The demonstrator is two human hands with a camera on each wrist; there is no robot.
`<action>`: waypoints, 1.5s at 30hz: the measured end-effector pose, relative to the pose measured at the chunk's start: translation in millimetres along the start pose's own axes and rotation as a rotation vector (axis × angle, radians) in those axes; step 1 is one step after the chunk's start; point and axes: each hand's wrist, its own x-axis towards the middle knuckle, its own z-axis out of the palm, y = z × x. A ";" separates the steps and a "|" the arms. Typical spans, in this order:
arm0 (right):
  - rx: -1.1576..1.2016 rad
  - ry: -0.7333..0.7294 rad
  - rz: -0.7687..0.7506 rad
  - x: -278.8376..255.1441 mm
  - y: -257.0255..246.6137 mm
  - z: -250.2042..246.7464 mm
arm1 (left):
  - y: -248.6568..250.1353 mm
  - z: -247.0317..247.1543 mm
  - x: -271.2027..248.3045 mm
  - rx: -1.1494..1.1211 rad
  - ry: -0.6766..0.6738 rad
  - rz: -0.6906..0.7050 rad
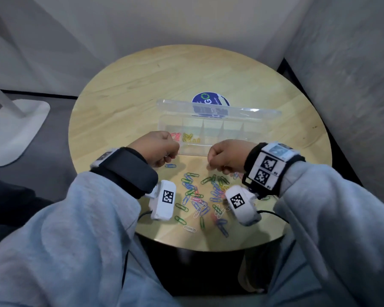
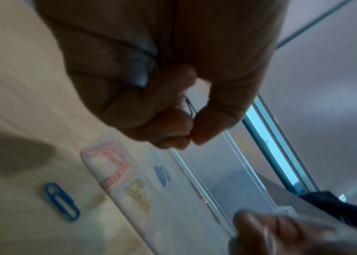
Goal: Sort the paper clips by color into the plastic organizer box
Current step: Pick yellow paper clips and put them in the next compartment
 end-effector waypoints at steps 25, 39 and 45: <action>0.478 0.274 -0.187 -13.4 23.9 -40.6 | 57.0 65.3 37.5 0.149 0.003 0.188; -0.420 0.141 0.041 -12.6 34.3 -0.8 | -25.9 -62.8 -13.2 0.497 0.305 -0.088; -0.515 0.123 -0.012 3.7 20.0 21.8 | -43.2 -67.1 -14.4 0.680 0.227 -0.179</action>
